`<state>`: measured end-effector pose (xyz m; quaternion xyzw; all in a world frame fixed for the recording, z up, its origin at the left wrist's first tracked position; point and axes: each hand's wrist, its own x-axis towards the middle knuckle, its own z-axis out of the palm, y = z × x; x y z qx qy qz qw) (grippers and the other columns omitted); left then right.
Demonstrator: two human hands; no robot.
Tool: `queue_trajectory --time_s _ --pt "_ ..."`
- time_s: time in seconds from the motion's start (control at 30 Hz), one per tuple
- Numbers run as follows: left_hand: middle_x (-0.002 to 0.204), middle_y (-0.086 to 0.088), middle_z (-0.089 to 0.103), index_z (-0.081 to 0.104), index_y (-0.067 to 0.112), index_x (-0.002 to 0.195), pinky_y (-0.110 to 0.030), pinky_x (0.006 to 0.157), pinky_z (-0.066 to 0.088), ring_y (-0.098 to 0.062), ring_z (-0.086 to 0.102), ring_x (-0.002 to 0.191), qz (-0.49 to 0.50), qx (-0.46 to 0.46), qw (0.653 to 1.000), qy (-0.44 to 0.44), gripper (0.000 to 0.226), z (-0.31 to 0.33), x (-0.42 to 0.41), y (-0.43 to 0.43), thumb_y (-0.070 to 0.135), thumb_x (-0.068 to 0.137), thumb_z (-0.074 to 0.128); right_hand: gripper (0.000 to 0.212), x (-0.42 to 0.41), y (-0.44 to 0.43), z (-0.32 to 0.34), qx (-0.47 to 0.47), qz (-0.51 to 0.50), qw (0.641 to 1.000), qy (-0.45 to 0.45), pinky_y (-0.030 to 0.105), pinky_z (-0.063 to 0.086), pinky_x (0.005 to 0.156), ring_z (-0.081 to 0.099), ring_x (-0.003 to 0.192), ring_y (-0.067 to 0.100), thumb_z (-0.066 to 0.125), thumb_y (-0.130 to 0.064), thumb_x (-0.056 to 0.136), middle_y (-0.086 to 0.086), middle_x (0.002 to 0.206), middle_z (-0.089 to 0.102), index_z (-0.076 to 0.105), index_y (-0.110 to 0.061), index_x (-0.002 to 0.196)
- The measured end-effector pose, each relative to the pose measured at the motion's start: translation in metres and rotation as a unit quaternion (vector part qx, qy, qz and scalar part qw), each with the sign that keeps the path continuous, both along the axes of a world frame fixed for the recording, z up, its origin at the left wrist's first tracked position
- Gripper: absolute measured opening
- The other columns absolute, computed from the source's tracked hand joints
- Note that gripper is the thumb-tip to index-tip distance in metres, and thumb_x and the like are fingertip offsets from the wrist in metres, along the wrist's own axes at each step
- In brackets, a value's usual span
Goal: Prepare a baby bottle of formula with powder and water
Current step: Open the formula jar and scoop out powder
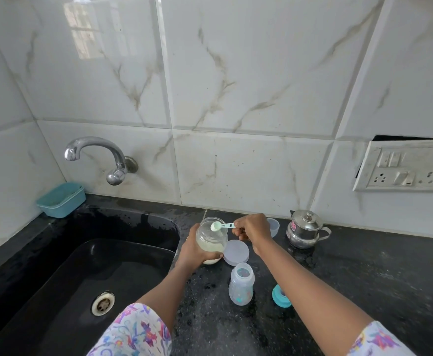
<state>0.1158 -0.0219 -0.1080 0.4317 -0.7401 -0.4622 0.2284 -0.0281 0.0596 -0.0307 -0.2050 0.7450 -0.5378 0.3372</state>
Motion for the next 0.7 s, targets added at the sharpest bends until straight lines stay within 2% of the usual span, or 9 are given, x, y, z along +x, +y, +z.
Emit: queue_trajectory --time_s 0.23,0.43,0.6,0.7 --pt "0.12 0.006 0.052 0.032 0.025 0.133 -0.033 0.096 0.042 -0.017 0.05 0.113 0.031 0.025 0.999 0.026 0.099 -0.014 0.006 0.001 0.026 0.053 0.09 0.026 0.0 -0.01 -0.007 0.006 0.048 0.996 0.073 0.026 0.048 0.047 0.054 0.046 0.023 0.058 0.007 0.082 0.015 0.057 0.061 0.065 -0.009 0.062" --pt "0.118 0.009 0.049 0.032 0.023 0.133 -0.03 0.096 0.038 -0.014 0.048 0.113 0.021 0.049 0.997 0.047 0.101 -0.015 0.009 0.0 0.025 0.051 0.092 0.018 0.005 -0.012 -0.009 0.005 0.06 0.994 0.093 0.027 0.05 0.049 0.055 0.046 0.02 0.058 0.007 0.081 0.014 0.058 0.063 0.068 -0.005 0.072" --pt "0.125 0.002 0.047 0.027 0.016 0.136 -0.031 0.098 0.038 -0.019 0.046 0.12 0.02 0.074 0.995 0.058 0.111 -0.015 0.012 0.002 0.023 0.047 0.094 0.016 0.008 -0.007 -0.009 0.008 0.082 0.988 0.129 0.023 0.05 0.048 0.055 0.045 0.017 0.057 0.006 0.082 0.011 0.057 0.063 0.071 -0.003 0.08" --pt "0.136 -0.002 0.043 0.02 0.017 0.14 -0.039 0.107 0.038 -0.022 0.042 0.127 0.028 0.078 0.995 0.05 0.129 -0.011 0.02 0.007 0.035 0.037 0.094 0.015 0.011 -0.004 -0.007 0.005 0.074 0.989 0.126 0.024 0.052 0.051 0.057 0.047 0.018 0.058 0.007 0.082 0.014 0.061 0.064 0.072 0.0 0.084"
